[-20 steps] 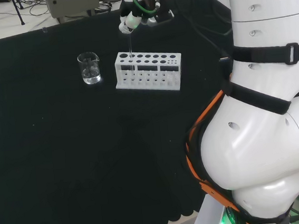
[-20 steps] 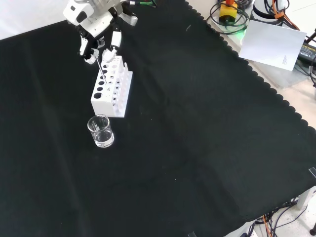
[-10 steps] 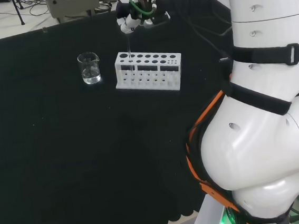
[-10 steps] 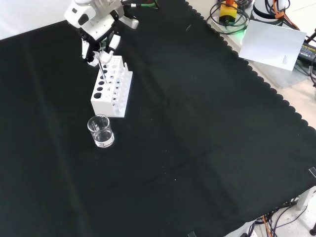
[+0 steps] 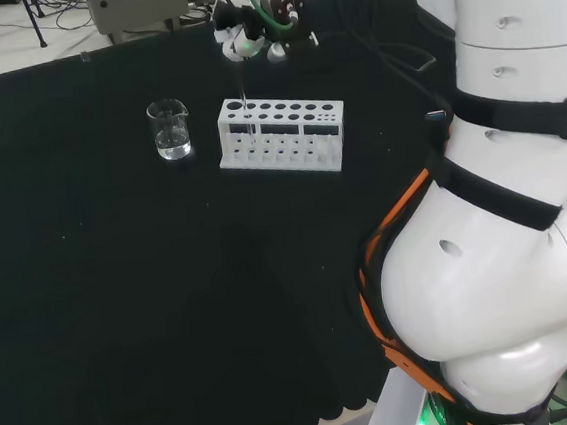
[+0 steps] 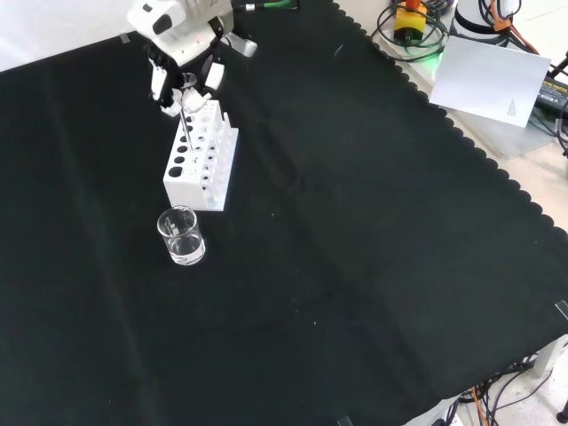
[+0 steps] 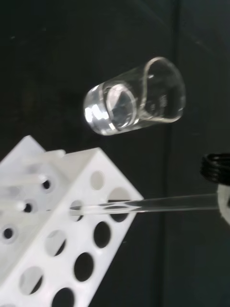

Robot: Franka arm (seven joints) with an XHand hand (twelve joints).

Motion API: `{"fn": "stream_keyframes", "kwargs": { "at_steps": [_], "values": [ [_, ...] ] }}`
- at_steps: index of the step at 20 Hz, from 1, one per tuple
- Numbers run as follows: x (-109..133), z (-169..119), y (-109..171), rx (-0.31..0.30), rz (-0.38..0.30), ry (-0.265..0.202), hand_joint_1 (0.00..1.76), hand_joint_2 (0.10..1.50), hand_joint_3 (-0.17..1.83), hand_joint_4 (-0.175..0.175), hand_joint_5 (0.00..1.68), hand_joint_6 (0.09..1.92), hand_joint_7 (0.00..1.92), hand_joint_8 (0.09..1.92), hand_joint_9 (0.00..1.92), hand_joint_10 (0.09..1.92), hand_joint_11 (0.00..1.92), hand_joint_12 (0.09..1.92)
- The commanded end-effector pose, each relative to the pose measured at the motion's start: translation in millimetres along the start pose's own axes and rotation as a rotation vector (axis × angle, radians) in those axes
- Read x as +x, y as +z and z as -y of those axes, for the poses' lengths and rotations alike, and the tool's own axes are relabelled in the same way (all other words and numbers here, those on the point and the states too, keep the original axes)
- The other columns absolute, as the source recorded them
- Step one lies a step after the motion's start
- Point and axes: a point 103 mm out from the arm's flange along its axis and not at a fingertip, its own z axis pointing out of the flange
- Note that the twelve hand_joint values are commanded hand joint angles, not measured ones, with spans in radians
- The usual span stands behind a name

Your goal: Take the glass rod from the white test tube rack.

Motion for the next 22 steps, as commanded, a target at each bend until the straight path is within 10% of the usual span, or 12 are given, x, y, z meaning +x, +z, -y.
{"fn": "stream_keyframes", "kwargs": {
  "at_steps": [1, 22],
  "values": [
    [12, 11, -27, -0.098, -0.046, 0.013, 1.28, 0.79, 0.69, -0.175, 0.92, 1.0, 1.05, 1.36, 1.62, 1.07, 1.72, 0.85],
    [43, 57, -90, -0.161, -0.079, 0.049, 1.29, 0.72, 0.75, -0.175, 1.01, 0.88, 1.13, 1.26, 1.68, 0.97, 1.75, 0.78]
  ]
}}
